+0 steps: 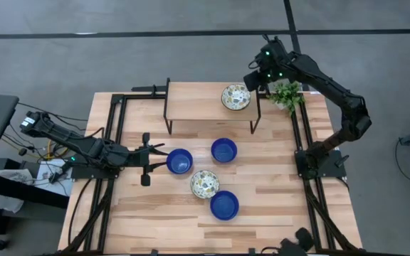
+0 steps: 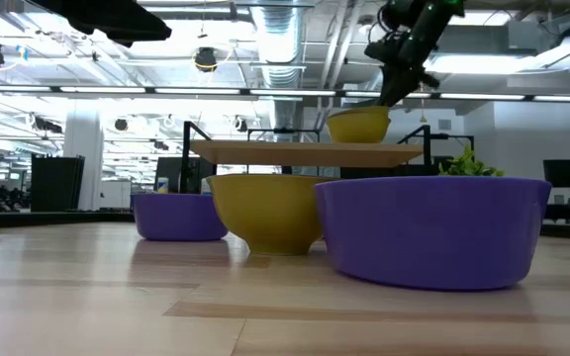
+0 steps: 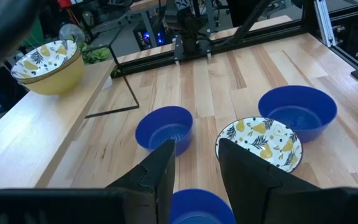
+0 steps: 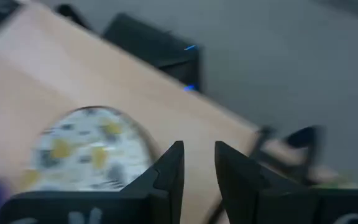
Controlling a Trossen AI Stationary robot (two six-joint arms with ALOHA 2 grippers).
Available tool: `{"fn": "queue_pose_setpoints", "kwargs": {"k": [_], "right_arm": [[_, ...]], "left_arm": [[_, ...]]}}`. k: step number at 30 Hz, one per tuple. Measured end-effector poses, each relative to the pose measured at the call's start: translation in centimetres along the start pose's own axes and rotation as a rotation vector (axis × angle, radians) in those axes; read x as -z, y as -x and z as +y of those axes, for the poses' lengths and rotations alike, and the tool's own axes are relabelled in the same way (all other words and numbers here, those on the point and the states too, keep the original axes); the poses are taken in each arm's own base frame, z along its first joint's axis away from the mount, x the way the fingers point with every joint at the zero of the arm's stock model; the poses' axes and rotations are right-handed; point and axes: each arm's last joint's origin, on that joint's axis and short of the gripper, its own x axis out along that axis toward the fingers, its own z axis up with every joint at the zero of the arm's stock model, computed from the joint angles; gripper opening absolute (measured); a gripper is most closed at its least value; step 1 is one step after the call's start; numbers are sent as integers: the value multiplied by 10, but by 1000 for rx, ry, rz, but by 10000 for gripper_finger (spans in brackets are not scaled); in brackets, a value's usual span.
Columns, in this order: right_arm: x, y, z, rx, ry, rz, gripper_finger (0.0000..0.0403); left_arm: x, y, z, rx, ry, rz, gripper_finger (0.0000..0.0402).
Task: Pick & Place Mini bowls
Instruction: Stack the left white patterned bowl on top of the white patterned bowl on the shelf
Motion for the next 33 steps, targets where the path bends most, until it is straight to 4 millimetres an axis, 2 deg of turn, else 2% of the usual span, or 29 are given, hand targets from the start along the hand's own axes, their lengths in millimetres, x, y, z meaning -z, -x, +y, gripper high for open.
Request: {"fn": "queue_pose_setpoints", "kwargs": {"k": [5, 9, 17, 25, 30, 33], "right_arm": [[1, 8, 11, 385, 138, -62, 79], [1, 1, 28, 603, 227, -94, 77], [3, -27, 58, 830, 373, -90, 48], [11, -59, 68, 964, 494, 2, 26], [12, -65, 69, 977, 517, 21, 18], [11, -61, 69, 988, 510, 6, 16]], "left_arm": [[0, 0, 0, 0, 0, 0, 123], [0, 0, 0, 0, 1, 0, 123], [0, 0, 0, 0, 7, 0, 123], [0, 0, 0, 1, 11, 0, 123], [0, 0, 0, 1, 11, 0, 123], [0, 0, 0, 1, 11, 0, 123]]}}
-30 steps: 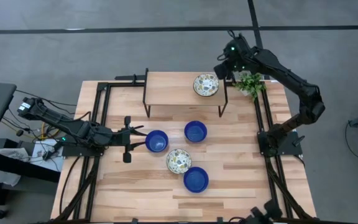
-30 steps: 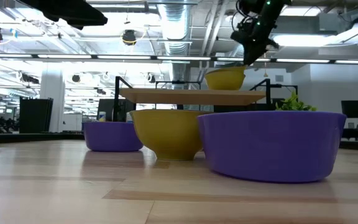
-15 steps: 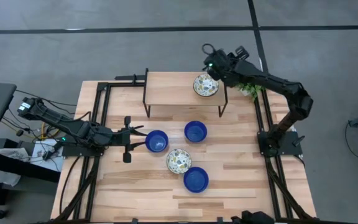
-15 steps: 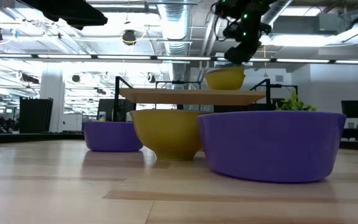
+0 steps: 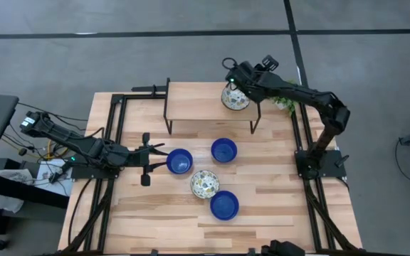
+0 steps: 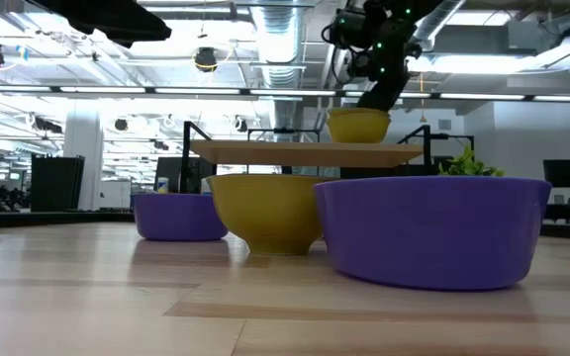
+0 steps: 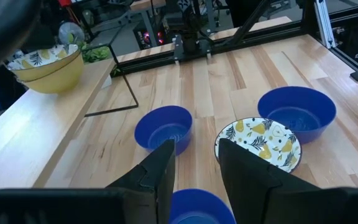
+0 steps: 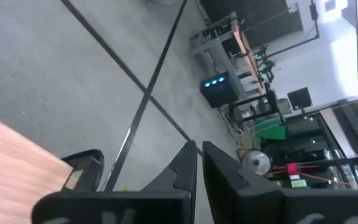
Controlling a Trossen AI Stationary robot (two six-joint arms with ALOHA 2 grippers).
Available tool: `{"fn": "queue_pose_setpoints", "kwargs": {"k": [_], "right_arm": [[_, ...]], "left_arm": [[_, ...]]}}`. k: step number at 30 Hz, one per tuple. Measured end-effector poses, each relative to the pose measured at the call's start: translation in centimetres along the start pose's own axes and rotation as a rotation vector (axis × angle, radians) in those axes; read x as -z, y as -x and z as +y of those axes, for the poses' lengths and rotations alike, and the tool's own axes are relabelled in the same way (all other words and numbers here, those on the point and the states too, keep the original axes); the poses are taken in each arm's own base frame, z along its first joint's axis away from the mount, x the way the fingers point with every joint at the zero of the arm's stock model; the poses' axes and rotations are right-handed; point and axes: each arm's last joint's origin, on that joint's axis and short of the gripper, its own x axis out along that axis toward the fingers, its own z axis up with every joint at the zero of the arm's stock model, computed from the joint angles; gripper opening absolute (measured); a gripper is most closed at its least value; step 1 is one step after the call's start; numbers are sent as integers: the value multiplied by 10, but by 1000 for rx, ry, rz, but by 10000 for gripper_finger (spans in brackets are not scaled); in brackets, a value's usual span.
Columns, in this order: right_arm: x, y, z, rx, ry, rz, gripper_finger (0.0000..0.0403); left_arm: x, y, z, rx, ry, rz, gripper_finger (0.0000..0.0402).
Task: Pick & Place Mini bowls
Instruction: Stack the left white patterned bowl on top of the white patterned bowl on the shelf
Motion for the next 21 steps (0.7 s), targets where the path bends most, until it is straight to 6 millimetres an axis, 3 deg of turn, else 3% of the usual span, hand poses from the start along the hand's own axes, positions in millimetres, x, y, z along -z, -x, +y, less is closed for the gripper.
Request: {"fn": "queue_pose_setpoints", "kwargs": {"k": [7, 13, 18, 21], "right_arm": [[4, 14, -26, -18, -102, -45, 15], [0, 18, -45, -130, -346, -121, 16], [-14, 5, -43, -192, -553, -160, 14], [-20, -8, -31, -196, -569, -151, 7]], "left_arm": [[0, 0, 0, 0, 0, 0, 123], [0, 0, 0, 0, 0, 0, 123], [0, 0, 0, 0, 0, 0, 123], [0, 0, 0, 0, -1, 2, 123]]}}
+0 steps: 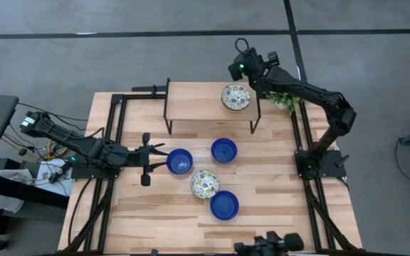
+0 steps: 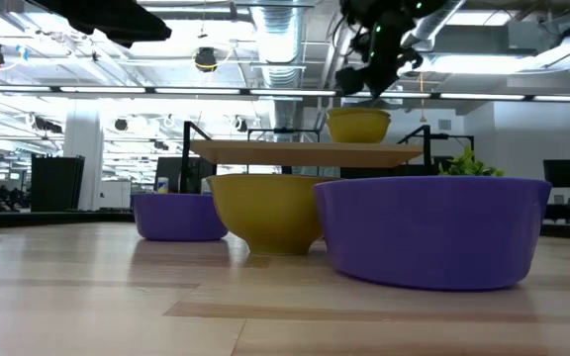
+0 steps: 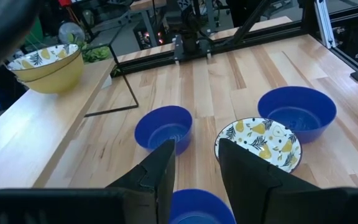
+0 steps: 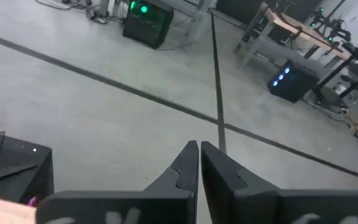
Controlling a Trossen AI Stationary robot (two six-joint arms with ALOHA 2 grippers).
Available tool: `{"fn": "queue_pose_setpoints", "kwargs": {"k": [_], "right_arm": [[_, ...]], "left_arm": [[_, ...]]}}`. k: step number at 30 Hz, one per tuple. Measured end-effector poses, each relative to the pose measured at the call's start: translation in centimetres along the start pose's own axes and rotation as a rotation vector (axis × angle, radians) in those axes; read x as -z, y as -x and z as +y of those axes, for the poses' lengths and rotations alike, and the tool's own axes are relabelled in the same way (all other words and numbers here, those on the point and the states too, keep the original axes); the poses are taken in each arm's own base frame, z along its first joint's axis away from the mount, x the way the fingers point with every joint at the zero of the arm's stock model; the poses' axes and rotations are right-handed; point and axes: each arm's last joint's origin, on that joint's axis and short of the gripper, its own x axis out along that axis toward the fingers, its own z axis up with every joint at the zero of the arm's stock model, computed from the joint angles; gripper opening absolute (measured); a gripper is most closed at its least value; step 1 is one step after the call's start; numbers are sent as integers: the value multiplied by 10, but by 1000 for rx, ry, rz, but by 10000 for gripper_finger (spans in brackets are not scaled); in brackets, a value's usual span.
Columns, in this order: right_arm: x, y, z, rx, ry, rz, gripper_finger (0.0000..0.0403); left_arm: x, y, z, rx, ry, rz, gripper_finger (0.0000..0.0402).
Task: Pick & Place Mini bowls
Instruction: Stack the left white patterned bowl on top of the white patterned bowl on the shelf
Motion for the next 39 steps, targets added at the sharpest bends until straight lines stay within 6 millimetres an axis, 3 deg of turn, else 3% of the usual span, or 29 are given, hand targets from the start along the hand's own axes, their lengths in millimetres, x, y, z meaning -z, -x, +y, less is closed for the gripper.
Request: {"fn": "queue_pose_setpoints", "kwargs": {"k": [9, 28, 34, 39], "right_arm": [[17, -28, 25, 27, 117, 69, 2], [27, -37, 31, 59, 185, 119, 1], [18, -26, 22, 54, 165, 80, 1], [12, 2, 3, 59, 195, 64, 1]], "left_arm": [[3, -6, -4, 5, -17, 32, 123], [3, -7, -4, 4, -14, 24, 123], [2, -8, -4, 3, -13, 23, 123], [2, -8, -4, 3, -13, 22, 123]]}}
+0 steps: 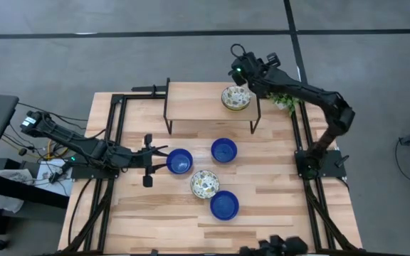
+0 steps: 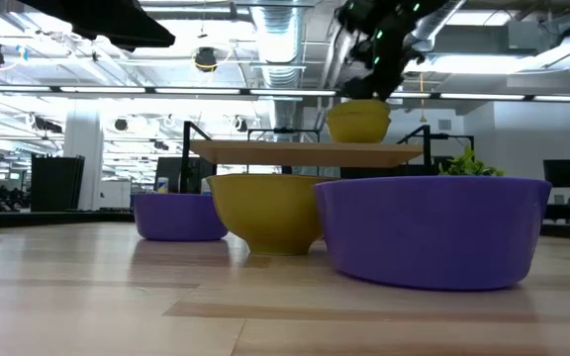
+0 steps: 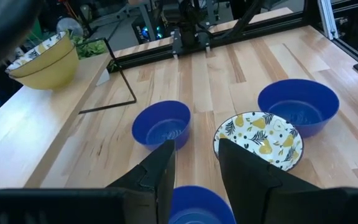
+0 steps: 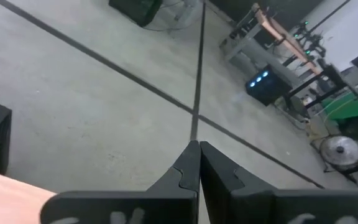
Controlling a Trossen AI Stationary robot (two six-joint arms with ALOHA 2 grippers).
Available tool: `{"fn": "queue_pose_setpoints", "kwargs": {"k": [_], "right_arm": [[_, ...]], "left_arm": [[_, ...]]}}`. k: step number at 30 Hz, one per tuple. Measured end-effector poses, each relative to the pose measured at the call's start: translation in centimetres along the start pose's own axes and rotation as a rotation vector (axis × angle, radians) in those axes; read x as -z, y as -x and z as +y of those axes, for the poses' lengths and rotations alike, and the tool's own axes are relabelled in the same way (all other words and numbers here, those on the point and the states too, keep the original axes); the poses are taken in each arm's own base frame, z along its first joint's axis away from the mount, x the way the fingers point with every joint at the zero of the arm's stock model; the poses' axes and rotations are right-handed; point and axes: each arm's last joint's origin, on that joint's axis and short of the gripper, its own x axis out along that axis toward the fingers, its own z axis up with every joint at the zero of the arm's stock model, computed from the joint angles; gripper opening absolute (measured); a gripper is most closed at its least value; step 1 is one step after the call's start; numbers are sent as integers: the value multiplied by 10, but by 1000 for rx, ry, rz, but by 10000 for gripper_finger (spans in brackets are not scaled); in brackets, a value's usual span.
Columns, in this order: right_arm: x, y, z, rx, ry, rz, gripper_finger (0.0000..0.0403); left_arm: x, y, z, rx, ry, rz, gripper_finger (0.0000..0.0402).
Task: Pick & Place Mini bowls
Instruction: Stack the left white patterned bowl on top of the white patterned bowl on the shelf
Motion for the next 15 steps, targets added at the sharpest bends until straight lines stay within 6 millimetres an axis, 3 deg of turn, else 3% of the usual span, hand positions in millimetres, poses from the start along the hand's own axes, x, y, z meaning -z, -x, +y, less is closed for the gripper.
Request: {"fn": "queue_pose_setpoints", "kwargs": {"k": [7, 11, 15], "right_arm": [[19, 48, -28, 21, 59, 38, 0], [39, 65, -27, 37, 42, 5, 0], [56, 70, -17, 11, 54, -16, 0]], "left_arm": [[0, 0, 0, 0, 34, 0, 123], [0, 0, 0, 0, 50, 0, 123], [0, 0, 0, -1, 54, -3, 123]]}}
